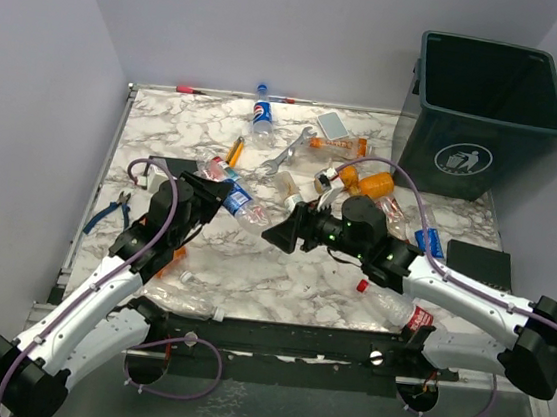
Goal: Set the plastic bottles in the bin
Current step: Pick up the plastic bottle at the center of the board.
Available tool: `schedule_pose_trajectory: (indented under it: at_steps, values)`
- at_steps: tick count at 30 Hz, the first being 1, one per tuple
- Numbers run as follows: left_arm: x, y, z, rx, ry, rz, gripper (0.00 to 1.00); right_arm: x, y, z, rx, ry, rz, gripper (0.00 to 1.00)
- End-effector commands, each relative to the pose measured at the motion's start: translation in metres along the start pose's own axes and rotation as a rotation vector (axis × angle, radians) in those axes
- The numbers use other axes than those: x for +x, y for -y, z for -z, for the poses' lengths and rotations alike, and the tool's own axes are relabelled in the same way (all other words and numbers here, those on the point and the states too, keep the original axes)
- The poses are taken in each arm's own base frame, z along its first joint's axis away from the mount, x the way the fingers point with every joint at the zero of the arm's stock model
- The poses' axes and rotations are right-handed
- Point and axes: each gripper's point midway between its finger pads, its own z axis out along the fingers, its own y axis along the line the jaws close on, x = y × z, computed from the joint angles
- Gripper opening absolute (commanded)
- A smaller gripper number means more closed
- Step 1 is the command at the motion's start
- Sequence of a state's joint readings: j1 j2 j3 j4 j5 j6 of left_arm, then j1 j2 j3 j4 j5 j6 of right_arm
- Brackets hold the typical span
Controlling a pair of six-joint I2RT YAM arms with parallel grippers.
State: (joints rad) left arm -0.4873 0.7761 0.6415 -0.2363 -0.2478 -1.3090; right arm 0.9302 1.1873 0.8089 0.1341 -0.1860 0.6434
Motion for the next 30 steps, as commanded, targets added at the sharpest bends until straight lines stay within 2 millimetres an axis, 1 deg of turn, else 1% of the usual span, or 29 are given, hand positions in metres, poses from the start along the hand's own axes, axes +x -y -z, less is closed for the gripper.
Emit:
schedule_pose_trajectory:
  at_steps: [1, 6, 8, 12, 13, 14, 15, 17, 18, 19, 20, 22, 23, 25, 26, 27, 28, 30]
  values:
    - [0.001, 0.014, 0.012, 0.04, -0.023, 0.019, 0.18, -0.001, 0.001, -0.008, 0.015, 0.003, -0.018, 0.72]
    - [0.003, 0.014, 0.013, 0.043, -0.034, 0.016, 0.18, 0.005, -0.003, -0.013, -0.012, -0.03, -0.029, 0.65]
    - [0.004, 0.015, 0.013, 0.045, -0.038, 0.013, 0.18, 0.007, -0.007, -0.015, -0.036, -0.038, -0.033, 0.56]
    - [0.006, 0.016, 0.014, 0.049, -0.043, 0.004, 0.18, 0.01, -0.016, -0.016, -0.085, -0.056, -0.044, 0.26]
    - [0.006, 0.017, 0.014, 0.051, -0.043, -0.002, 0.21, 0.01, -0.018, -0.016, -0.093, -0.059, -0.045, 0.19]
    - [0.006, 0.018, 0.014, 0.054, -0.045, -0.014, 0.27, 0.01, -0.02, -0.014, -0.1, -0.063, -0.047, 0.08]
    - [0.005, 0.02, 0.015, 0.061, -0.044, -0.037, 0.4, 0.011, -0.02, -0.012, -0.101, -0.069, -0.048, 0.01]
    - [0.003, 0.022, 0.016, 0.069, -0.039, -0.105, 0.7, 0.01, -0.022, -0.004, -0.098, -0.073, -0.041, 0.0]
    - [0.0, 0.024, 0.017, 0.071, -0.03, -0.148, 0.82, 0.009, -0.022, 0.002, -0.085, -0.074, -0.036, 0.0]
    - [-0.004, 0.026, 0.018, 0.073, -0.012, -0.201, 0.91, 0.009, -0.021, 0.009, -0.063, -0.078, -0.031, 0.0]
    - [-0.011, 0.029, 0.019, 0.078, 0.015, -0.267, 0.98, 0.009, -0.017, 0.019, -0.026, -0.089, -0.023, 0.0]
    - [-0.028, 0.034, 0.022, 0.075, 0.083, -0.423, 0.99, 0.008, -0.008, 0.039, 0.062, -0.118, 0.012, 0.01]
    - [-0.036, 0.04, 0.024, 0.085, 0.114, -0.499, 0.99, 0.007, -0.003, 0.051, 0.114, -0.137, 0.031, 0.01]
    - [-0.043, 0.053, 0.028, 0.137, 0.142, -0.716, 0.99, 0.006, 0.003, 0.075, 0.192, -0.17, 0.061, 0.01]
    - [-0.044, 0.058, 0.03, 0.176, 0.144, -0.864, 0.99, 0.006, 0.004, 0.086, 0.216, -0.19, 0.071, 0.01]
    - [-0.038, 0.068, 0.033, 0.245, 0.126, -0.938, 0.99, 0.007, 0.004, 0.097, 0.232, -0.208, 0.077, 0.01]
    - [-0.032, 0.075, 0.036, 0.318, 0.108, -1.081, 0.99, 0.008, 0.003, 0.106, 0.247, -0.231, 0.079, 0.0]
    - [-0.008, 0.085, 0.045, 0.485, 0.041, -1.277, 0.99, 0.013, 0.001, 0.122, 0.266, -0.286, 0.074, 0.01]
